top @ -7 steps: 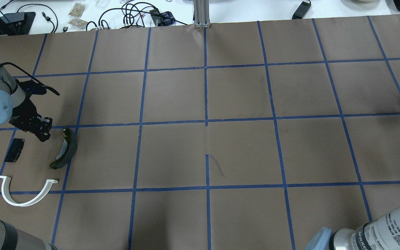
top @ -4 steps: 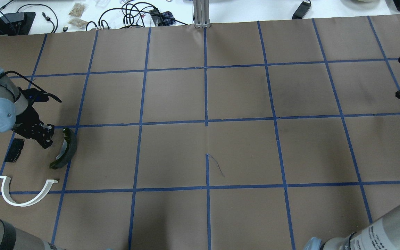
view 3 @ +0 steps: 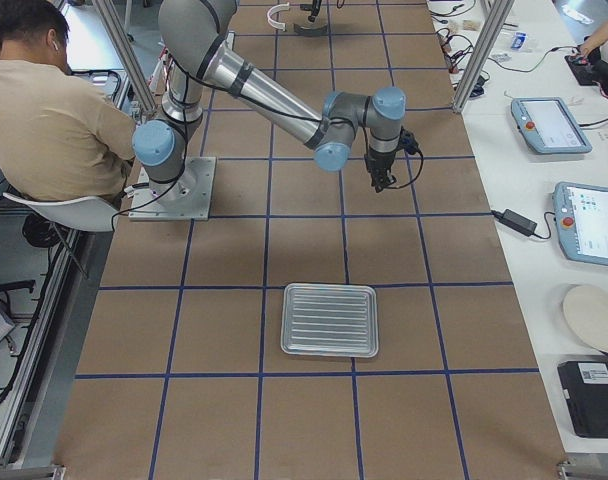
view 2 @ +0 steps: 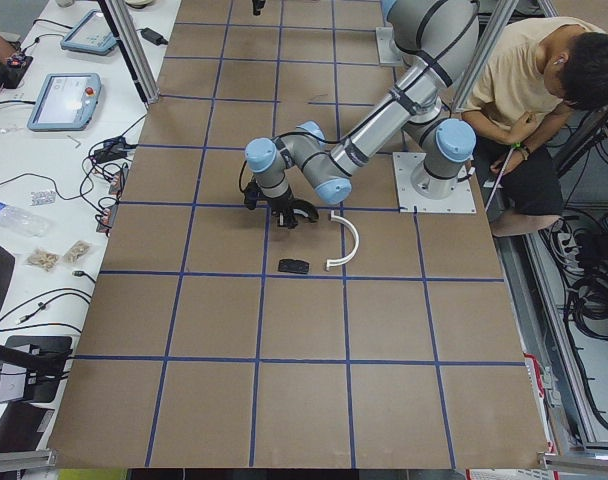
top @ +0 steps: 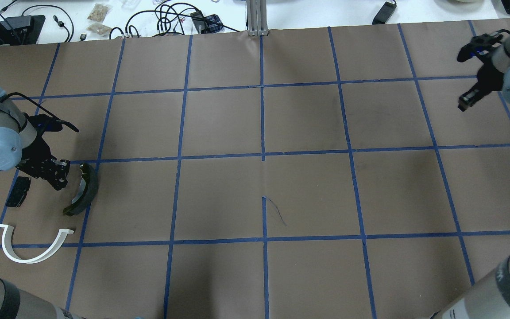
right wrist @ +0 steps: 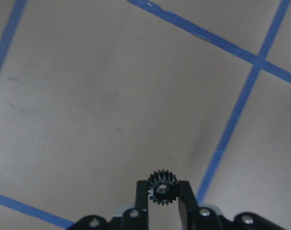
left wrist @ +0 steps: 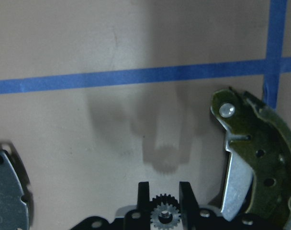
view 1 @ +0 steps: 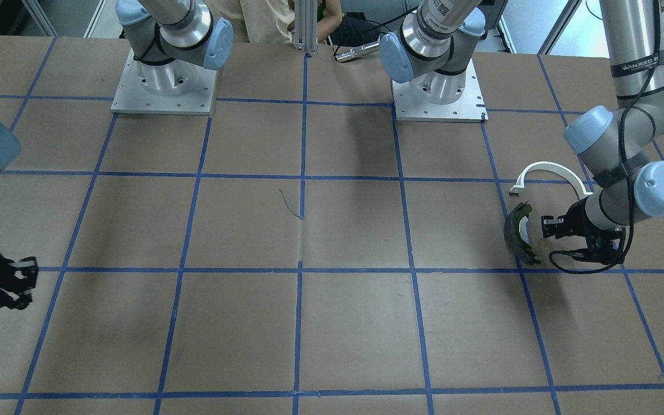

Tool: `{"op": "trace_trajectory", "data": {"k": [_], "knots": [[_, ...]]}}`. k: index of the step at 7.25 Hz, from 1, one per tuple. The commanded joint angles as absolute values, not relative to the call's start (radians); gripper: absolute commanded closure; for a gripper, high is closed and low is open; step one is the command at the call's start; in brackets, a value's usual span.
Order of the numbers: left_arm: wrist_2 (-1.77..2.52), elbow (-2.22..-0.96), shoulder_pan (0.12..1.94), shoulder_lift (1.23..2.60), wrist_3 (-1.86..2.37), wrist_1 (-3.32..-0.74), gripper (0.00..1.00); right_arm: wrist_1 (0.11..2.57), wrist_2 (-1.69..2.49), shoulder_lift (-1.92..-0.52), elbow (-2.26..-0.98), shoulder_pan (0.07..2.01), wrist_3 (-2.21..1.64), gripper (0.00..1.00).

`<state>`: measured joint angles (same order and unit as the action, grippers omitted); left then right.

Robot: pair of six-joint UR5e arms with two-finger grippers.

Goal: Place bearing gear from tray to pile

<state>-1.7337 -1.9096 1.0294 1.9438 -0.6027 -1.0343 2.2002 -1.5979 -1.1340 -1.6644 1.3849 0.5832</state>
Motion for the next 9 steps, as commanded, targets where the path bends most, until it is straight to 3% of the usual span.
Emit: {"op": "trace_trajectory", "data": {"k": [1,2,3,5,6,7,8,9], "knots": [[-1.735,-1.908,1.029,1.945,-0.604,-1.034,0.25,2.195,-1.603,-1.131,-1.664,1.689,0.110,0.99],[-1.732,-1.907,1.029,1.945,-0.603,-1.034,0.08,2.203,-1.595,-1.129,-1.663,1.833,-0.064,0.99],[-1.730,-1.901,1.032,1.945,-0.600,-1.034,0.00,2.198,-1.589,-1.124,-1.666,1.947,-0.257,0.98],[-1.733,-1.863,1.049,1.912,-0.592,-1.052,0.00,2.214,-1.586,-1.092,-1.666,2.148,-0.485,0.91],[-1.730,-1.797,1.054,1.898,-0.589,-1.125,0.00,2.215,-1.588,-1.063,-1.664,2.196,-0.568,0.80],[-1.715,-1.713,1.066,1.899,-0.562,-1.214,0.00,2.214,-1.585,-1.049,-1.667,2.216,-0.577,0.59],[-1.668,-1.633,1.104,1.896,-0.478,-1.312,0.00,2.212,-1.586,-1.049,-1.678,2.215,-0.571,0.13],[-1.666,-1.579,1.161,1.890,-0.430,-1.360,0.00,2.210,-1.589,-1.066,-1.672,2.177,-0.501,0.00]]}}
